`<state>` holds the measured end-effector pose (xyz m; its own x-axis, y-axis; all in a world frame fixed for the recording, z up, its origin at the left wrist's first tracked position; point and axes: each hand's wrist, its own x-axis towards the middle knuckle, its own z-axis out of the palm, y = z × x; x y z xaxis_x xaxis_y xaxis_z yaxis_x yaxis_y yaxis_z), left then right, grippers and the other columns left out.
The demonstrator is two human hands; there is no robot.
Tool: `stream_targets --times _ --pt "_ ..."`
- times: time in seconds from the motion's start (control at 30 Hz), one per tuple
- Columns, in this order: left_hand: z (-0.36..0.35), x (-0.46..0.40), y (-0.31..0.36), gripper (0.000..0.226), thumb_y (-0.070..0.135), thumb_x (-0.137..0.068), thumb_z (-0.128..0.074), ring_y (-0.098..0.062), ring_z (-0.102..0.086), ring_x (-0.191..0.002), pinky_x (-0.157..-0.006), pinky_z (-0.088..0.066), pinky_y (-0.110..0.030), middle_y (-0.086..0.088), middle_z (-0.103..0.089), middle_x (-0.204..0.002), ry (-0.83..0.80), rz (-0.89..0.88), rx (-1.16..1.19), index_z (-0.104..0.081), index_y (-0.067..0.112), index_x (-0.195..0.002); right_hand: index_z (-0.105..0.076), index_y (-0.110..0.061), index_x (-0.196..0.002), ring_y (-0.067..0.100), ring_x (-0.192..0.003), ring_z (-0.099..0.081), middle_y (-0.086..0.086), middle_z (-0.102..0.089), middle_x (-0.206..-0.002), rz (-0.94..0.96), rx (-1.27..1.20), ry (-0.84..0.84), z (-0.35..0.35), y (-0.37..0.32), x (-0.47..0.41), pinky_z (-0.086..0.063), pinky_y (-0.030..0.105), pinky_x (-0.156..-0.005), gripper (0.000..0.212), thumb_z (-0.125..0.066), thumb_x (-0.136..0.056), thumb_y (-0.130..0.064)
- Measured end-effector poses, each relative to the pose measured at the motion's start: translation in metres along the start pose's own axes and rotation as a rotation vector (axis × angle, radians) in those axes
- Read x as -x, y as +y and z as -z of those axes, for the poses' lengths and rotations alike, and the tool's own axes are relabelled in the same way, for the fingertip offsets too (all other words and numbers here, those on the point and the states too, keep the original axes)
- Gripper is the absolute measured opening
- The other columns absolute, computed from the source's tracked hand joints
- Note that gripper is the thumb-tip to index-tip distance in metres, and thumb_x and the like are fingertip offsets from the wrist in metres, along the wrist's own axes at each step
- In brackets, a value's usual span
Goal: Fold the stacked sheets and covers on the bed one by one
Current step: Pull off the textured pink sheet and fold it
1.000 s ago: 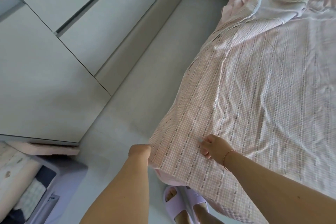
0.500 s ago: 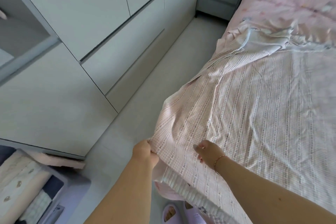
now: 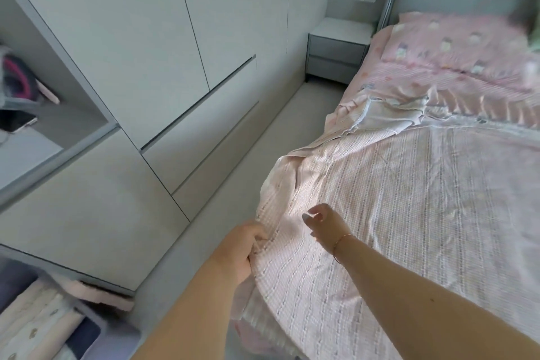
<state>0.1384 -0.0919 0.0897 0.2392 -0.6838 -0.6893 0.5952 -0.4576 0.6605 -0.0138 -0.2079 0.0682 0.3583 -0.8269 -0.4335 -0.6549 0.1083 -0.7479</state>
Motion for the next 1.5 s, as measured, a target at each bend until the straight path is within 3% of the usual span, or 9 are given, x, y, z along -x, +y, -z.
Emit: stream_targets --times 0.23,0.4,0.6,0.77,0.9,1.03,1.23,1.33,1.5 --pt "-0.079 0.053 -0.016 0.05 0.005 -0.049 -0.054 -0.019 -0.049 -0.07 -0.065 -0.034 -0.031 -0.008 -0.054 -0.075 0.1 -0.19 -0.566 -0.069 0.015 -0.095 -0.058 -0.024 -0.122 0.022 -0.104 -0.055 -0.003 -0.048 -0.134 0.412 0.057 -0.293 0.069 -0.047 0.007 -0.044 0.03 -0.085 0.054 -0.049 -0.08 0.01" --pt "-0.144 0.085 -0.046 0.039 0.023 -0.07 -0.064 -0.012 -0.04 -0.068 -0.062 -0.032 -0.027 0.0 -0.047 -0.085 0.085 -0.183 -0.506 -0.064 0.021 -0.109 -0.057 -0.025 -0.127 0.017 -0.106 -0.051 -0.008 -0.058 -0.114 0.581 0.722 -0.669 0.106 -0.05 0.031 -0.045 0.024 -0.08 0.061 -0.042 -0.079 0.009" --pt "-0.19 0.107 -0.072 0.016 0.021 -0.1 -0.046 -0.007 -0.036 -0.064 -0.059 -0.03 -0.023 0.004 -0.044 -0.079 0.207 -0.235 -0.448 -0.05 0.018 -0.085 -0.04 -0.031 -0.142 0.02 -0.133 -0.033 -0.001 -0.044 -0.14 0.611 1.321 -0.54 0.175 -0.02 0.038 -0.033 0.037 -0.103 0.065 -0.064 -0.082 -0.041" --pt "-0.223 0.122 -0.097 0.044 0.028 -0.092 -0.065 -0.006 -0.024 -0.048 -0.048 -0.022 -0.02 0.012 -0.029 -0.054 0.198 -0.379 -0.597 -0.033 0.022 -0.062 -0.041 -0.028 -0.142 0.021 -0.122 -0.048 -0.005 -0.052 -0.133 0.68 1.38 -0.473 0.226 0.008 0.058 -0.041 0.029 -0.098 0.066 -0.067 -0.083 -0.038" --pt "-0.249 0.14 -0.117 0.038 0.043 -0.079 -0.076 -0.007 -0.036 -0.055 -0.052 -0.03 -0.018 0.015 -0.041 -0.056 0.124 -0.41 -0.661 -0.047 0.019 -0.068 -0.05 -0.023 -0.131 0.015 -0.103 -0.052 -0.008 -0.053 -0.1 0.609 1.398 -0.588 0.257 0.027 0.087 -0.044 0.029 -0.085 0.048 -0.065 -0.086 -0.027" --pt "-0.284 0.175 -0.141 0.049 0.056 -0.096 -0.044 -0.022 -0.061 -0.105 -0.1 -0.042 -0.033 -0.003 -0.068 -0.109 0.124 -0.24 -0.655 -0.067 0.014 -0.107 -0.053 -0.03 -0.122 0.016 -0.107 -0.048 -0.008 -0.049 -0.109 0.456 1.267 -0.758 0.282 0.05 0.122 -0.041 0.031 -0.093 0.043 -0.069 -0.083 -0.034" --pt "-0.314 0.212 -0.188 0.038 0.053 -0.096 -0.046 -0.005 -0.042 -0.073 -0.076 -0.041 -0.033 0.013 -0.045 -0.083 0.129 -0.193 -0.727 -0.061 0.021 -0.111 -0.055 -0.041 -0.087 0.019 -0.095 -0.053 0.002 -0.054 -0.105 0.507 0.998 -0.776 0.302 0.091 0.179 -0.044 0.029 -0.084 0.022 -0.073 -0.076 -0.033" --pt "-0.334 0.23 -0.207 0.031 0.051 -0.095 -0.05 -0.009 -0.039 -0.068 -0.062 -0.038 -0.029 0.005 -0.043 -0.08 0.109 -0.19 -0.784 -0.052 0.021 -0.094 -0.056 -0.03 -0.119 0.02 -0.107 -0.054 -0.002 -0.055 -0.118 0.577 1.289 -0.631 0.318 0.109 0.195 -0.046 0.037 -0.094 0.04 -0.068 -0.081 -0.03" --pt "-0.367 0.249 -0.234 0.024 0.046 -0.097 -0.048 -0.008 -0.049 -0.083 -0.086 -0.049 -0.04 0.007 -0.053 -0.089 0.142 -0.21 -0.758 -0.055 0.025 -0.088 -0.046 -0.022 -0.139 0.022 -0.119 -0.053 0.001 -0.055 -0.13 0.528 1.433 -0.443 0.376 0.15 0.195 -0.045 0.035 -0.099 0.052 -0.06 -0.09 -0.034"
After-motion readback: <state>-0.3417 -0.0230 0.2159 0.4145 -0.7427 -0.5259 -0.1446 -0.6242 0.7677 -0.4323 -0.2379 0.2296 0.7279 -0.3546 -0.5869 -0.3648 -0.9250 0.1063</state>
